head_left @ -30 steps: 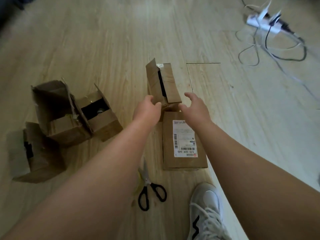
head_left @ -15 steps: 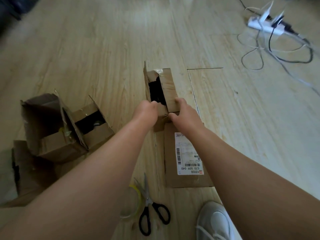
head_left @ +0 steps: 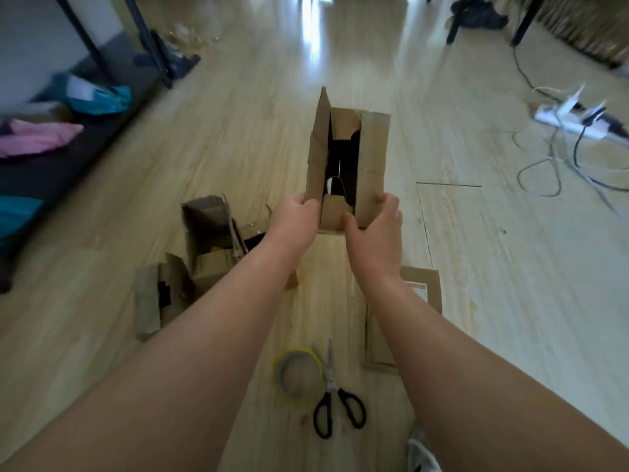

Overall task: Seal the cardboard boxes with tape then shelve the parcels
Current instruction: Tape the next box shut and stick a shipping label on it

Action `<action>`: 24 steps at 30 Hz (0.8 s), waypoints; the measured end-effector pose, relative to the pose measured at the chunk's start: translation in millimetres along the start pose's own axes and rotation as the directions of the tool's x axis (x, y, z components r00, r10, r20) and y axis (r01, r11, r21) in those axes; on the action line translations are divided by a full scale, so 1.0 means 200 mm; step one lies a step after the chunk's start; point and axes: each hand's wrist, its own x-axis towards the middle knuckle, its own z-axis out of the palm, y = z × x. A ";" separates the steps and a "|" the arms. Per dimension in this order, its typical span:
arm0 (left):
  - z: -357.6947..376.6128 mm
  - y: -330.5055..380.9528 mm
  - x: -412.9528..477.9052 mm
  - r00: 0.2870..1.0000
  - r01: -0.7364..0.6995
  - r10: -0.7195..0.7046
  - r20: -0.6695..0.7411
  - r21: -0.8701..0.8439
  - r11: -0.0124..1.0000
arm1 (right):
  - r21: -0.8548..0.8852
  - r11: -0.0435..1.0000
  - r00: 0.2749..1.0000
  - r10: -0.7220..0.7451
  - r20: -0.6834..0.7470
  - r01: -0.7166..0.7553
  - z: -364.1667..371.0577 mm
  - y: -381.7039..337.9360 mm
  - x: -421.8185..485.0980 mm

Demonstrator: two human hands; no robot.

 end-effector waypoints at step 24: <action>-0.72 -0.86 -1.16 0.884 0.169 -0.301 -0.358 -0.355 0.919 | -0.209 0.948 0.798 -0.071 0.599 0.241 -0.01 -0.15 -1.36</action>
